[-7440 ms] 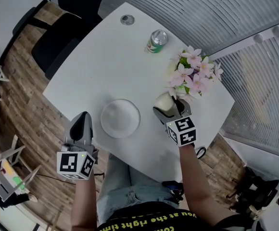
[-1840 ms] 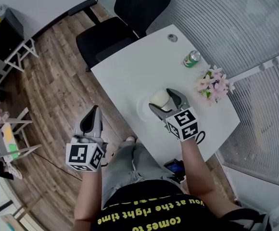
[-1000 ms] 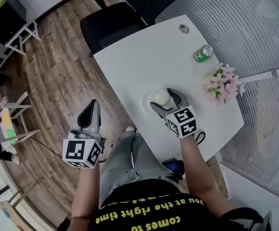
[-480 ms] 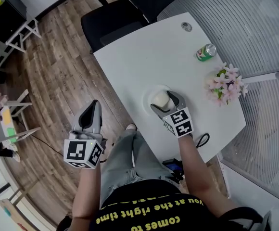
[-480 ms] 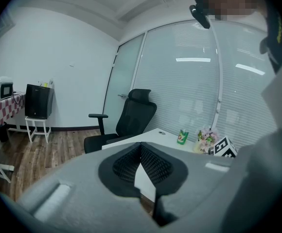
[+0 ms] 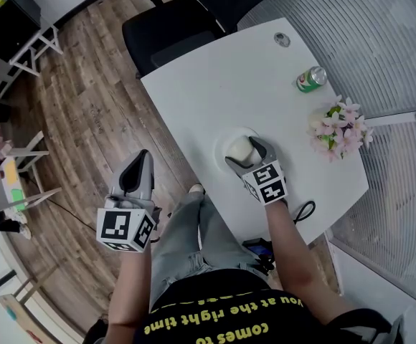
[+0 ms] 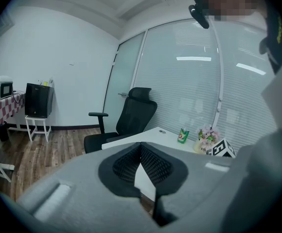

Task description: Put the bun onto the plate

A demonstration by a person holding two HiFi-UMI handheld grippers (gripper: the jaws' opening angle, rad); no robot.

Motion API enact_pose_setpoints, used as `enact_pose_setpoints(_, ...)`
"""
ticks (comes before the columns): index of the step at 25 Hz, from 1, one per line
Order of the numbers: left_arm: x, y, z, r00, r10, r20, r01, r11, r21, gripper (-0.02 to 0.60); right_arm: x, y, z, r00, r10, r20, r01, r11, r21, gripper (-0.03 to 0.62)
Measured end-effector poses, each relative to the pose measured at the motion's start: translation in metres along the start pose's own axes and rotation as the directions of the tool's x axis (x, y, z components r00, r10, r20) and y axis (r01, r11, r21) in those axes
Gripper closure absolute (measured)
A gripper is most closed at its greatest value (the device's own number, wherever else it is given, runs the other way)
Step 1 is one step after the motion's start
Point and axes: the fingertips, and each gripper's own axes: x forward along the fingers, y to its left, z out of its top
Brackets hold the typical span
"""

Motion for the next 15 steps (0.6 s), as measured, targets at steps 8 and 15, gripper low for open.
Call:
enact_pose_setpoints(8, 0.0050, -0.0019, 0.0018, 1.000, -0.018, -0.008, 0.018, 1.000, 0.010, 0.581, 0.0030, 0.0008, -0.0043, 0.999, 0.006, -0.041, -0.007, 0.999, -0.039, 0.204)
enact_pose_setpoints(15, 0.0073, -0.0031, 0.0045, 1.000, -0.024, -0.003, 0.024, 1.000, 0.011, 0.581, 0.0027, 0.0010, -0.0039, 0.998, 0.009, -0.062, -0.011, 0.999, -0.039, 0.203)
